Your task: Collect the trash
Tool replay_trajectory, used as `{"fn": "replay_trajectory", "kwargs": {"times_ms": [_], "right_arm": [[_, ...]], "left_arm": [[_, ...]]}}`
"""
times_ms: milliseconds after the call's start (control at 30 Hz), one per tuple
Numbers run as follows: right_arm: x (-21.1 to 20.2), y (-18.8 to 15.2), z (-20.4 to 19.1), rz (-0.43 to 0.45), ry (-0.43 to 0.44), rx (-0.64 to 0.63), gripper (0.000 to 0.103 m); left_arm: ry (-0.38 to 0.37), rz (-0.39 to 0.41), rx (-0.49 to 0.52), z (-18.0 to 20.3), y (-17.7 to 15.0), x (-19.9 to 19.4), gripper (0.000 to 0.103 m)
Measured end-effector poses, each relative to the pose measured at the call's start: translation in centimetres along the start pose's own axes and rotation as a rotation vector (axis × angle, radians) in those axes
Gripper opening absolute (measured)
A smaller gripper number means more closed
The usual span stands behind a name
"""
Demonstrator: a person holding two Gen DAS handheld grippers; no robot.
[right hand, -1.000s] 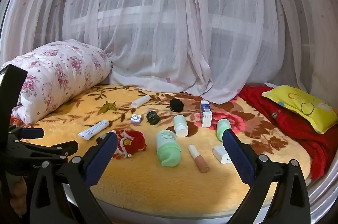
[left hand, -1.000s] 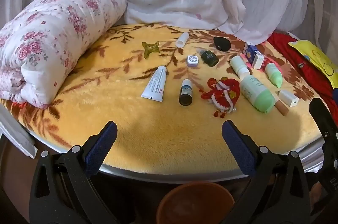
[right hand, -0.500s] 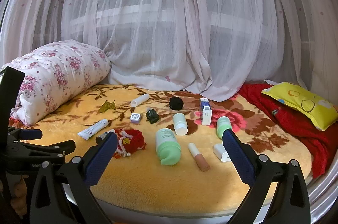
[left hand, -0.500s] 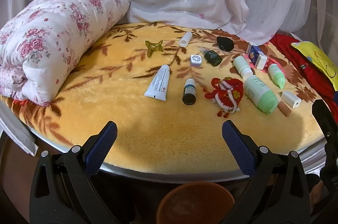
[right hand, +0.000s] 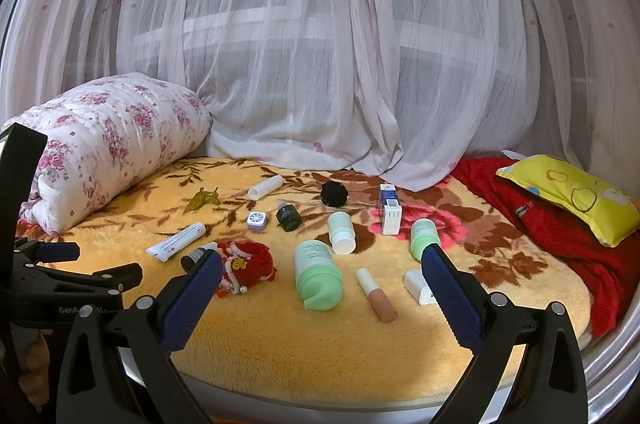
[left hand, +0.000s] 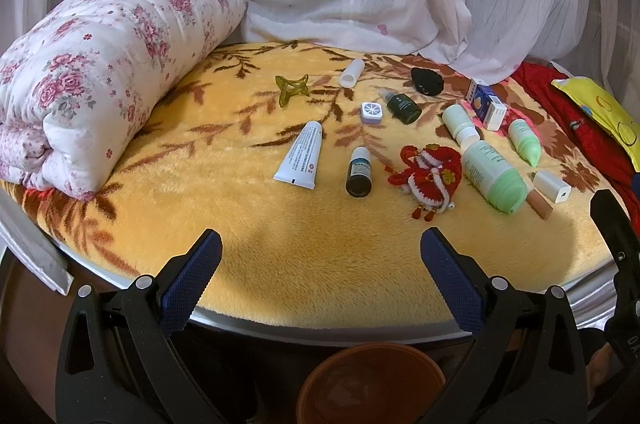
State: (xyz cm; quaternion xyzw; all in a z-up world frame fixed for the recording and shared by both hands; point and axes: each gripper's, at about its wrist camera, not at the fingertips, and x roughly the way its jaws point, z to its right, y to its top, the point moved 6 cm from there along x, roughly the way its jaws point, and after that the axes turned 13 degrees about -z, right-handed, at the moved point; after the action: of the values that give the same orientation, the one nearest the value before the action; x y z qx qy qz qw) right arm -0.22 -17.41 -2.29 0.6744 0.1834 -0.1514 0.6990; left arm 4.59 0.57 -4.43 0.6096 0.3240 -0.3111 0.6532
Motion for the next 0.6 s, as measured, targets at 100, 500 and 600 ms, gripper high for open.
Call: {"fn": "replay_trajectory", "kwargs": {"times_ms": [100, 500, 600], "right_arm": [[0.04, 0.00, 0.04, -0.001, 0.002, 0.001, 0.098], [0.11, -0.06, 0.01, -0.005, 0.002, 0.002, 0.098], [0.21, -0.35, 0.15, -0.003, 0.000, 0.003, 0.098]], "left_arm": [[0.002, 0.000, 0.001, 0.01, 0.00, 0.00, 0.097], [0.003, -0.002, 0.001, 0.06, -0.01, 0.03, 0.097], [0.002, -0.002, 0.001, 0.03, -0.01, 0.03, 0.097]]}}
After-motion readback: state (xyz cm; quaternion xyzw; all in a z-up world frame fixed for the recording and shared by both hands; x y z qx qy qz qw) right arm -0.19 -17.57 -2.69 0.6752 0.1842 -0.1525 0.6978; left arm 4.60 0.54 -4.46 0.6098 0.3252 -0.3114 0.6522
